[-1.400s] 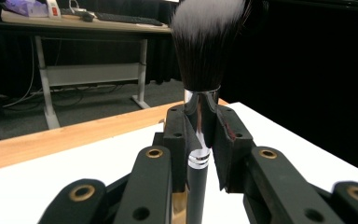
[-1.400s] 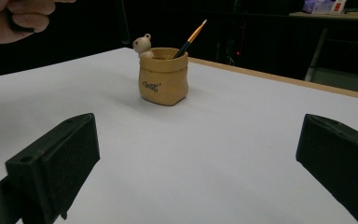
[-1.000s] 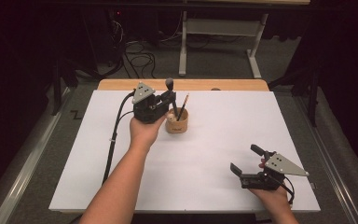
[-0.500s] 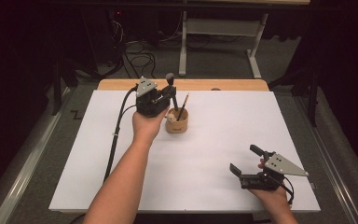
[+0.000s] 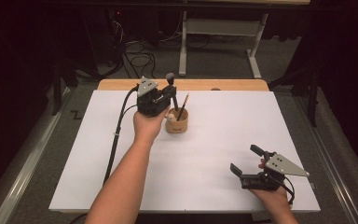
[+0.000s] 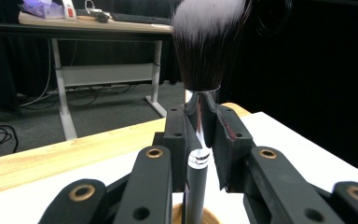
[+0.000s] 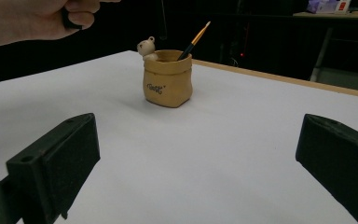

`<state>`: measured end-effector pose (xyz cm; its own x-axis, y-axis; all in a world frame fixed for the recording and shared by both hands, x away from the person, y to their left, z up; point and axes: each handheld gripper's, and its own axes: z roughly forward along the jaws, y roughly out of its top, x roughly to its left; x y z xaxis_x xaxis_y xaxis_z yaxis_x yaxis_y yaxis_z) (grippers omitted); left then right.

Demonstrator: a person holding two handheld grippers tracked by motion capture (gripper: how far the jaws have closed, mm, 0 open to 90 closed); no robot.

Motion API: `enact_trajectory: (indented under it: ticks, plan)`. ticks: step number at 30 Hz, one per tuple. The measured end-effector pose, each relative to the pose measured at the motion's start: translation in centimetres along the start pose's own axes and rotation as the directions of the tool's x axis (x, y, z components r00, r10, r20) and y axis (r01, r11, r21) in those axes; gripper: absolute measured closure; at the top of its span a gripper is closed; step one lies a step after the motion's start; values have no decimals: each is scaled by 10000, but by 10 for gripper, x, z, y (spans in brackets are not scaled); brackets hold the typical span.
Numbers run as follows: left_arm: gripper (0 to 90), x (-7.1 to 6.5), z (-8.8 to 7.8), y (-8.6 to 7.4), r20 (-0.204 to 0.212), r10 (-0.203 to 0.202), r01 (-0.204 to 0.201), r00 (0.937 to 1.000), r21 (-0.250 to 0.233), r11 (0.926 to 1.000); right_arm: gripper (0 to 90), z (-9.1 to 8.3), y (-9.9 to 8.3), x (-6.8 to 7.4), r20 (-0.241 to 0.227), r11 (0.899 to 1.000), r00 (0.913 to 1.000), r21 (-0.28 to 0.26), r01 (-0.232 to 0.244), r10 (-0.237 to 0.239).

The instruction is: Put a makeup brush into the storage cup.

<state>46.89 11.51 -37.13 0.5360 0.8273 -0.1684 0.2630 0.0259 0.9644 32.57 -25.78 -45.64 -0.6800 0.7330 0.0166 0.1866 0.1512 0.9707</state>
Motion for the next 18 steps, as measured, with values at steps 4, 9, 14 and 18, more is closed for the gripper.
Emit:
enact_trajectory:
  ticks: [4,9,14,18]
  plan:
    - [767,0,1,-1,-27,22,-22,10000,26,10000,4,0,0,0,-15,10000,10000,-12,24,-24]
    - [767,0,2,-2,-54,44,-44,10000,57,10000,6,0,0,0,-57,10000,10000,11,40,-40]
    - [767,0,5,-4,-114,126,-125,9999,121,9998,7,1,-1,0,-102,10000,9999,37,9,-9]
    - [766,0,8,-7,-141,230,-226,9996,234,9995,8,1,-1,1,-101,10000,9999,50,5,-4]
